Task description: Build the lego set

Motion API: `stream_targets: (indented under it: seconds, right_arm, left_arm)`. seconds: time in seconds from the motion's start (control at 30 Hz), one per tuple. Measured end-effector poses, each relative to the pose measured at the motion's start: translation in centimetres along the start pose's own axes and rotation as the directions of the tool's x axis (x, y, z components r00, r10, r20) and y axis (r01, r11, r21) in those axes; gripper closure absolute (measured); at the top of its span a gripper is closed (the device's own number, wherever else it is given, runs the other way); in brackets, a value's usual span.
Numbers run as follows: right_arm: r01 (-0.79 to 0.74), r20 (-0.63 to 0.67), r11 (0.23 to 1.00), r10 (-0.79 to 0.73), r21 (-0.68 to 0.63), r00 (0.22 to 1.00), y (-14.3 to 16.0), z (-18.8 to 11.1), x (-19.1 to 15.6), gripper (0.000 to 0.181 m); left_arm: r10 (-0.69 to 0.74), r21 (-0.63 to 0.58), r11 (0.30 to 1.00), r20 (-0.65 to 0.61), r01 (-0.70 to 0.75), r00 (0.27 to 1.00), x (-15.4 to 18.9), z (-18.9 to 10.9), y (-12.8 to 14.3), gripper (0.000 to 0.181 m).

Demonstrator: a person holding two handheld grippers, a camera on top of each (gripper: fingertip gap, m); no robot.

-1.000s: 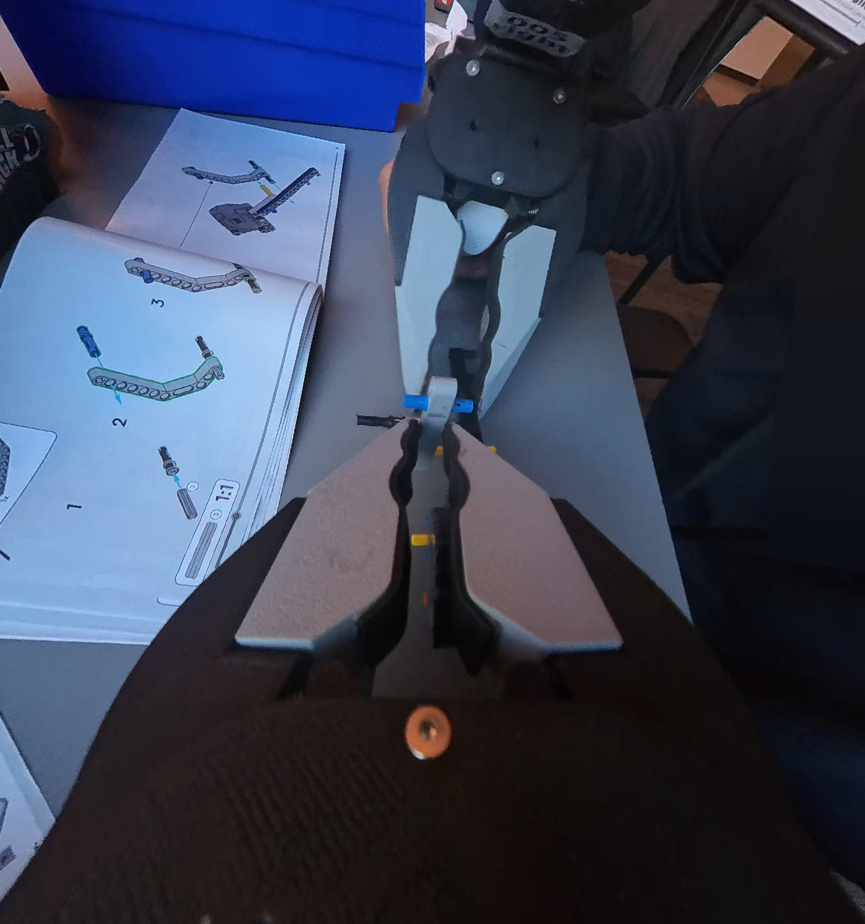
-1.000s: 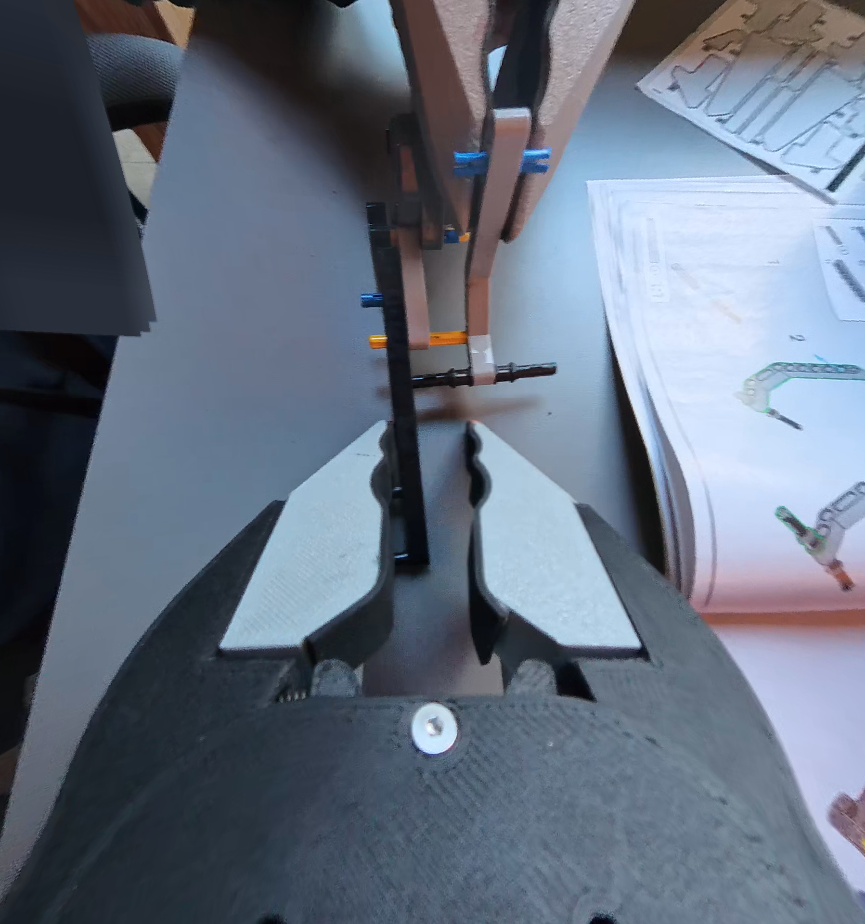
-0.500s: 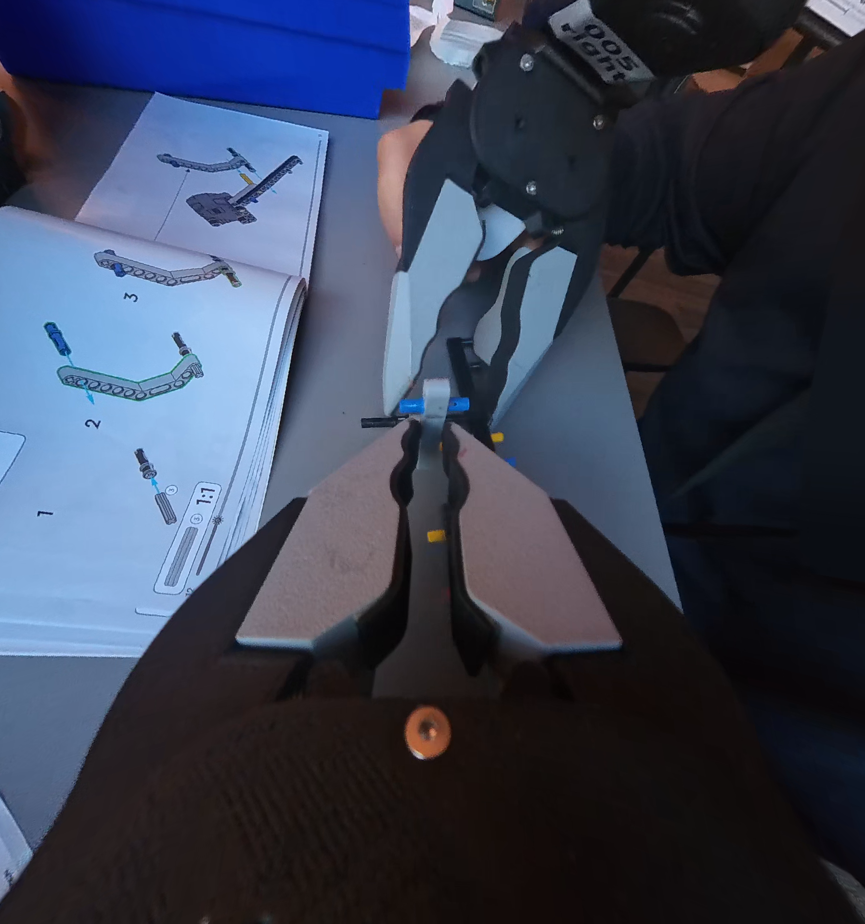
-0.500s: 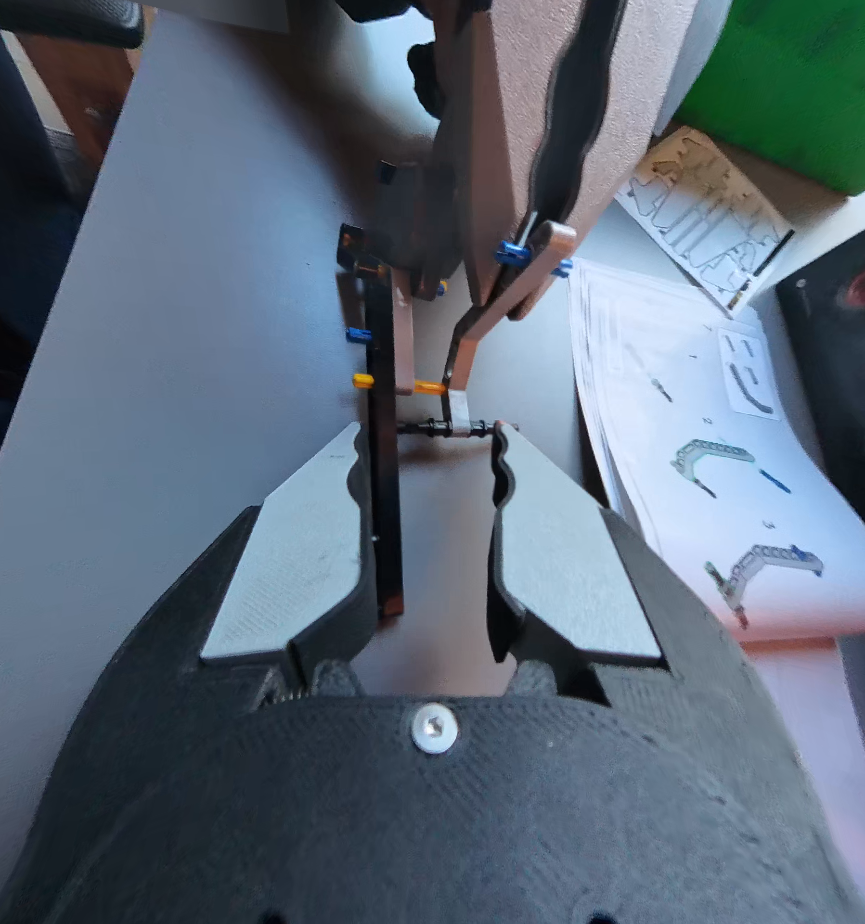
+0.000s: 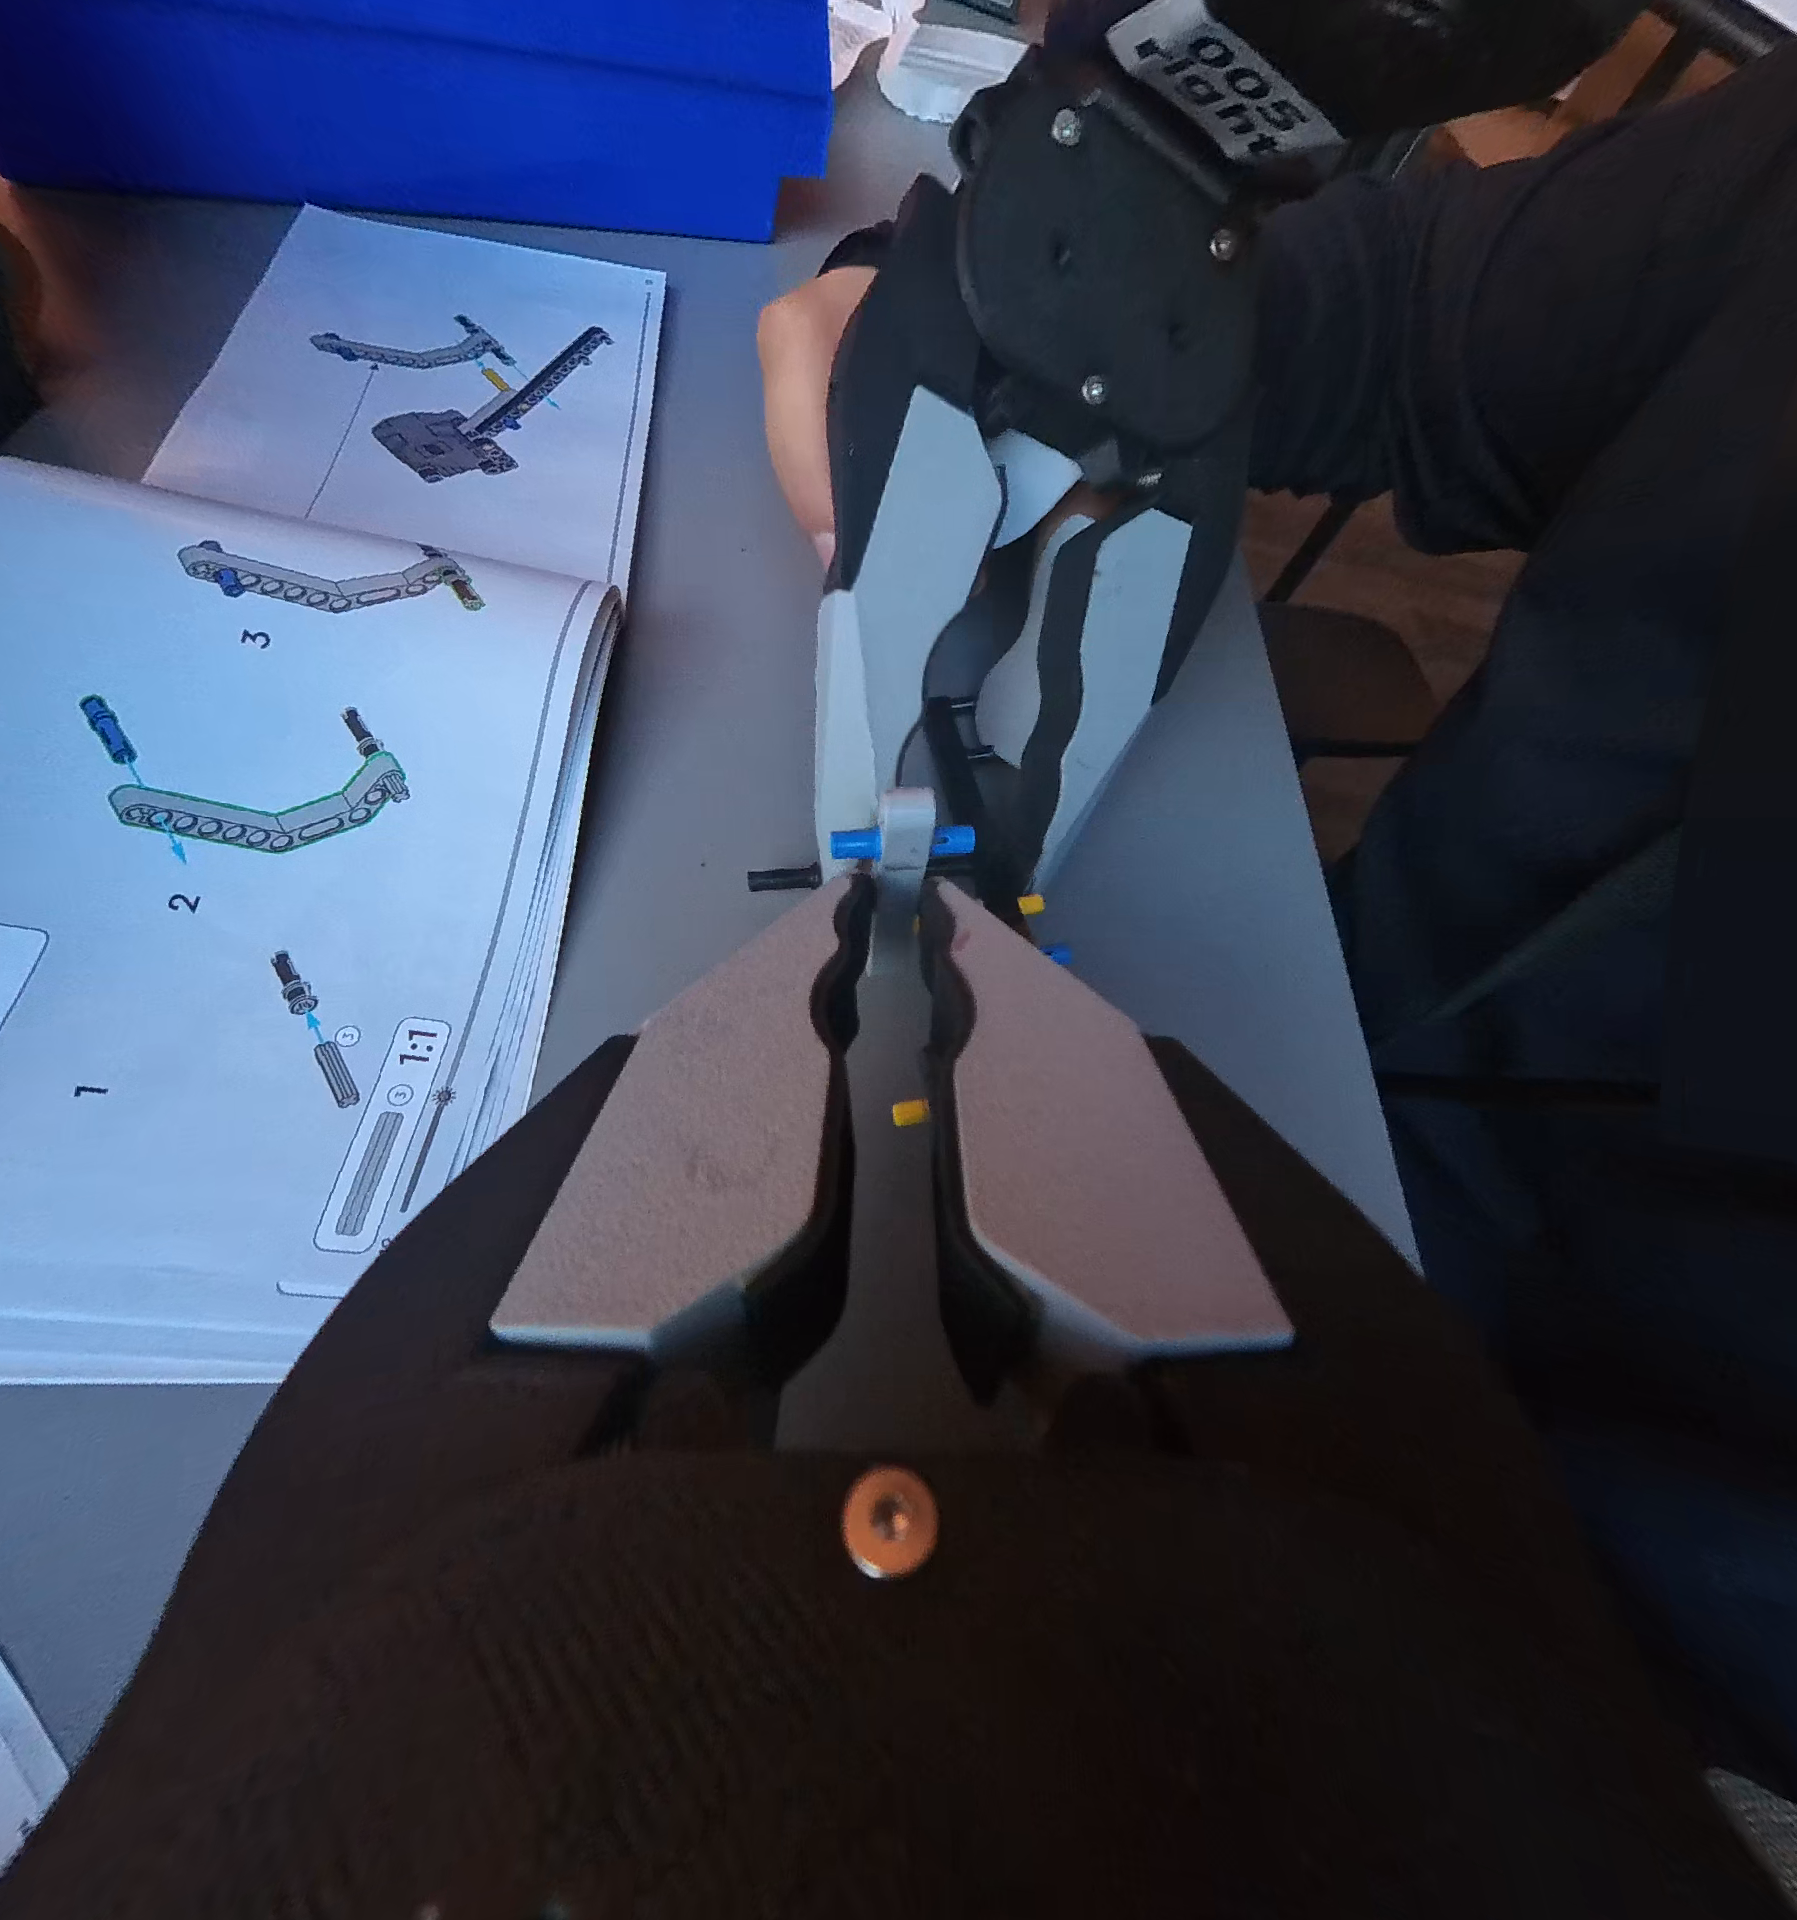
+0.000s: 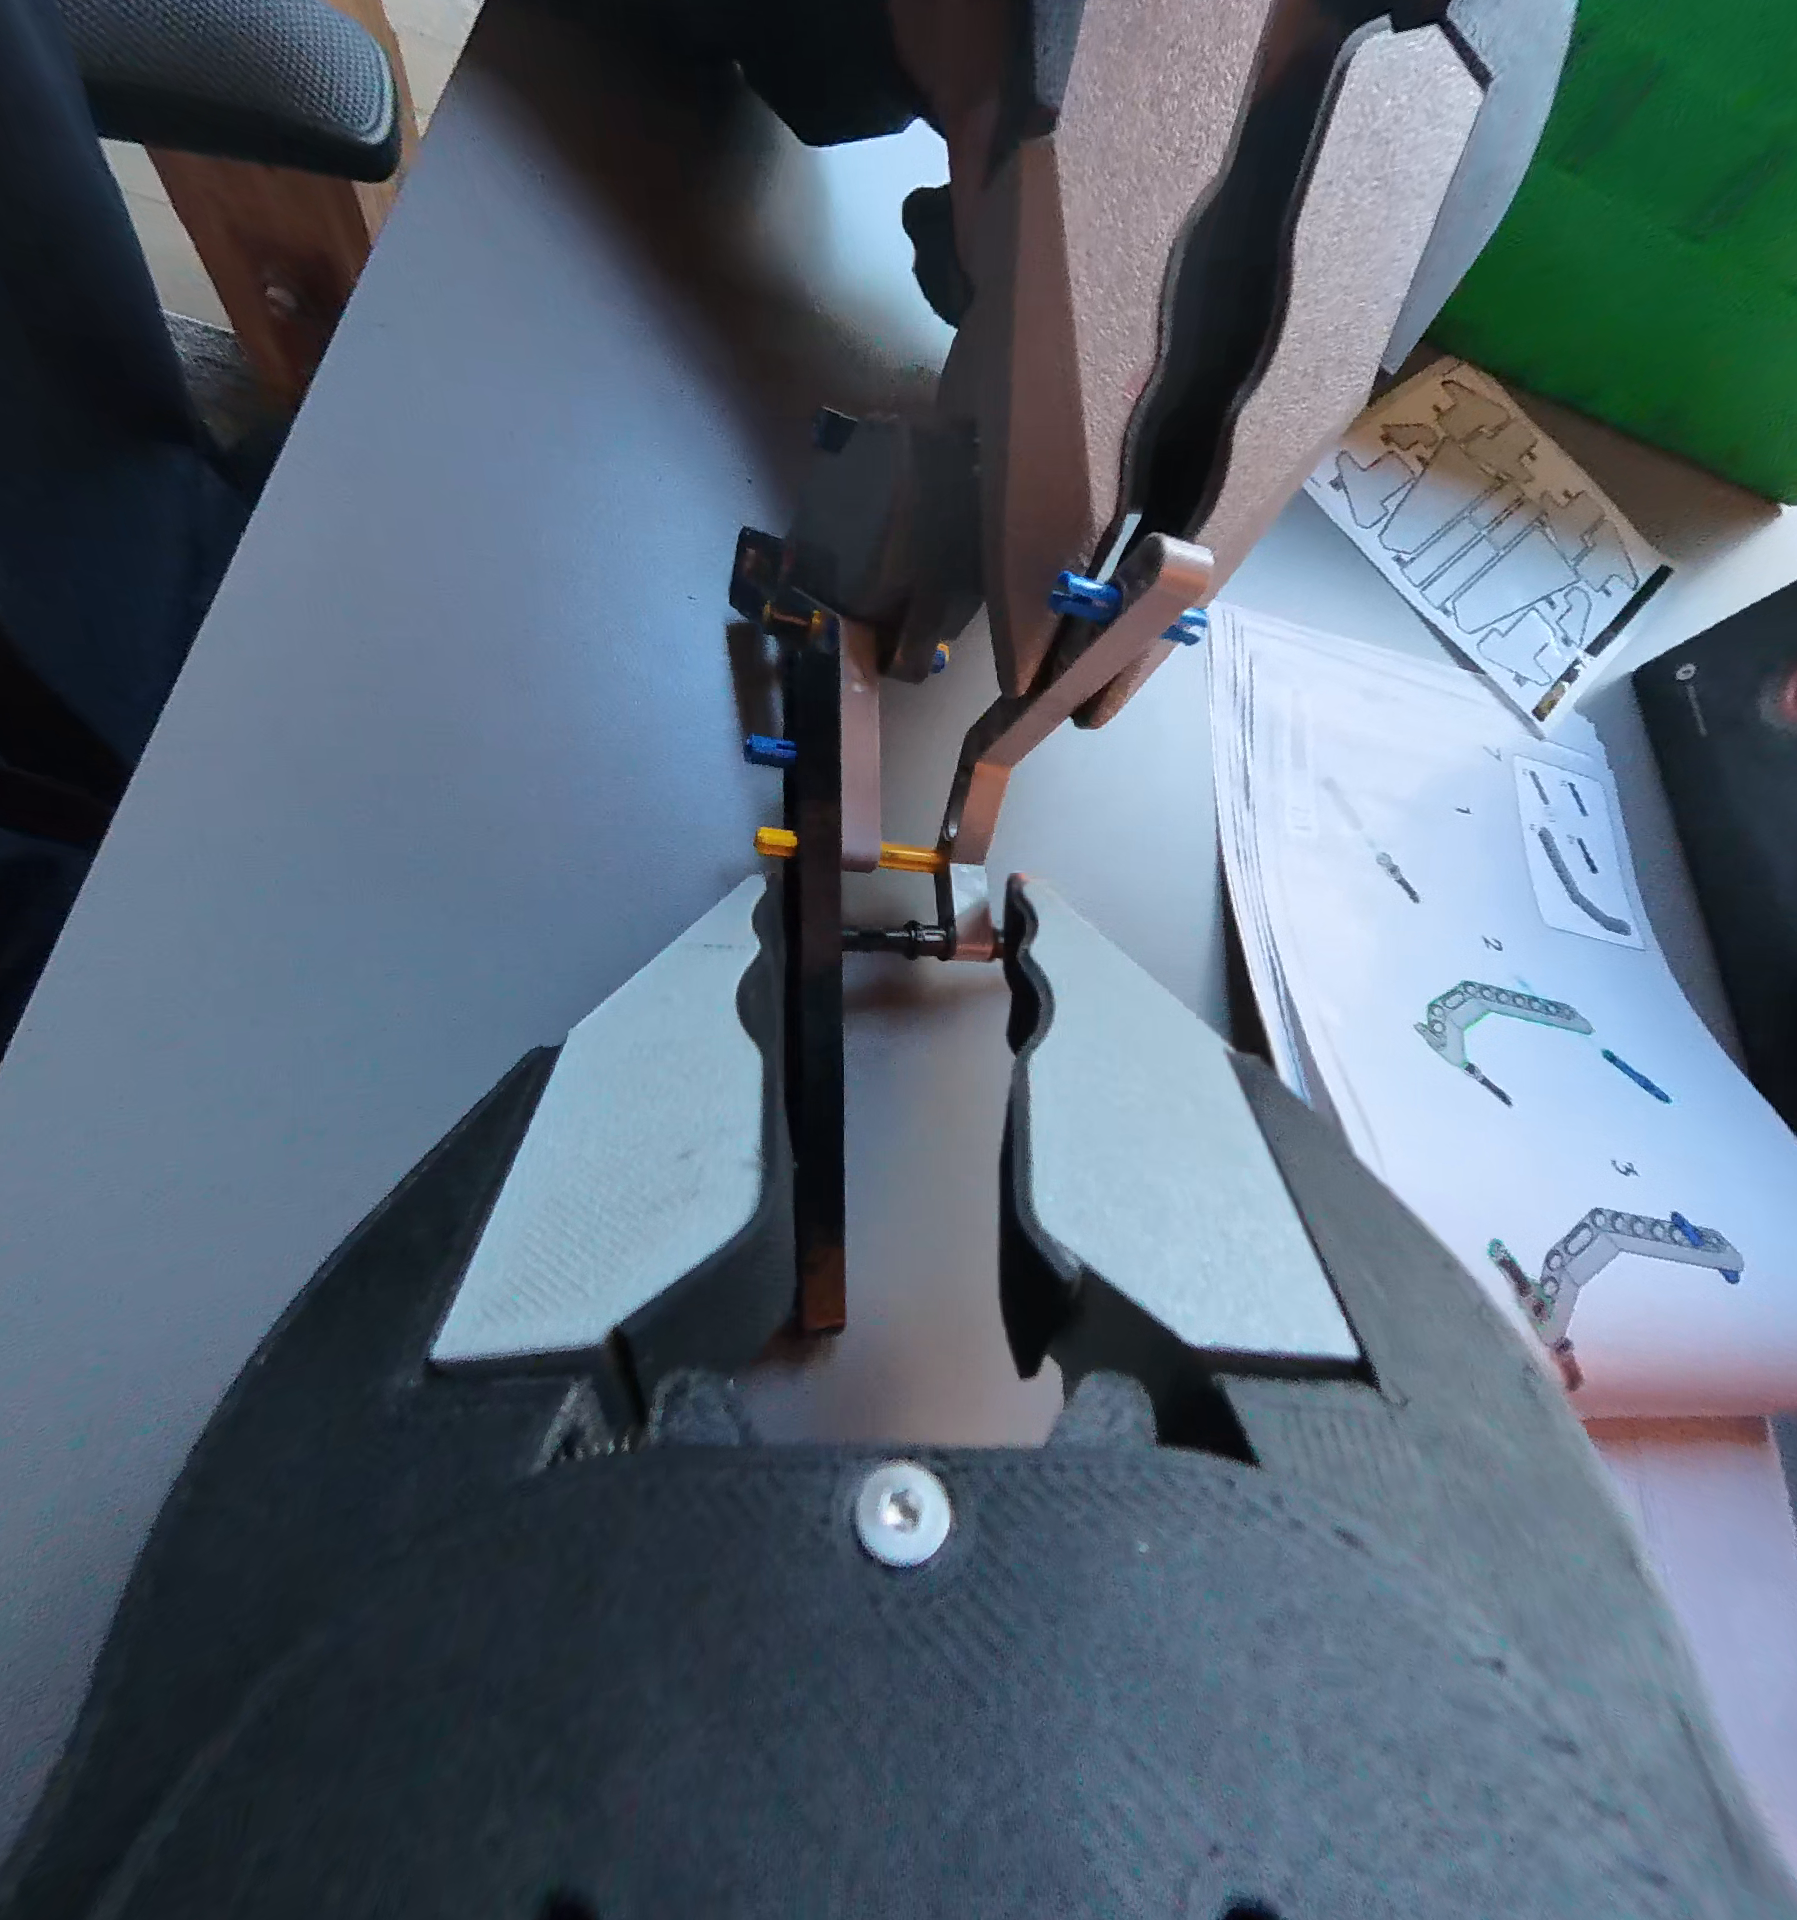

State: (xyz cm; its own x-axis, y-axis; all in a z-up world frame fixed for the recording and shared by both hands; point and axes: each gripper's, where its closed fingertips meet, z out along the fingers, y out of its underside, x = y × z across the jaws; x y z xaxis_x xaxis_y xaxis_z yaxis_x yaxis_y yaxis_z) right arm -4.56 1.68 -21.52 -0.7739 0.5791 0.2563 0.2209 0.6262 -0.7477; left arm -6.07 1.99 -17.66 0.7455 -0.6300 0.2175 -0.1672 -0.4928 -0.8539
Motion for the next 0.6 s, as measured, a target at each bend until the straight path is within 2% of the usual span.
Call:
stream_targets:
  seconds: [0.6]
  right_arm:
    - [0.010,0.034,1.000,-0.010,-0.014,0.999,0.18,0.17,-0.54,0.143]
  left_arm:
    - [0.047,-0.007,0.999,0.001,-0.047,0.999,0.68,0.14,-0.12,0.174]
